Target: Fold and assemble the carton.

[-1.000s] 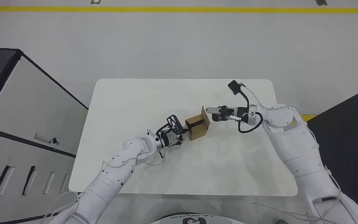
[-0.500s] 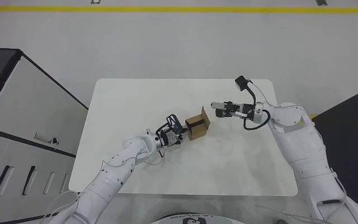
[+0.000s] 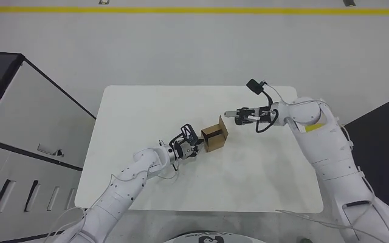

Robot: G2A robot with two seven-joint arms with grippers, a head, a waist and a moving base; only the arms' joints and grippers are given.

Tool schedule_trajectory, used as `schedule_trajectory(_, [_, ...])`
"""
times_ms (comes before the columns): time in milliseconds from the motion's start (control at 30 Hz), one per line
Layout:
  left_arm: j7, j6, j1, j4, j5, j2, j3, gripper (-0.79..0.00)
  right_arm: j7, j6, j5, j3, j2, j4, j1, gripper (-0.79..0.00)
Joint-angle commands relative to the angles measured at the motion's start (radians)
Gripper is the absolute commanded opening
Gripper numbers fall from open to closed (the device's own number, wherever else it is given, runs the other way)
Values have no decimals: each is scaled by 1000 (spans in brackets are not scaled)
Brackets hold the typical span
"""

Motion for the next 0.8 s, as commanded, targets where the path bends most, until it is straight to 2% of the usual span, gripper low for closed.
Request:
schedule_trajectory(0, [0,0,0,0,0,0,0,-785,0,2,-18,-18,-2,2,13,-449])
schedule_trajectory(200, [0,0,0,0,0,0,0,-785,-3,-9,-53,-48,-5,-1,26,-496])
schedule_trajectory(533, [0,0,0,0,0,0,0,-785,31,-27,-96,-79,-3,-17,39,-462])
schedule_trajectory(700, [0,0,0,0,0,0,0,-785,48,-17,-136,-106,-4,-34,60,-514])
schedule_trajectory(767, [0,0,0,0,0,0,0,-785,57,-15,-147,-118,-6,-43,68,-502])
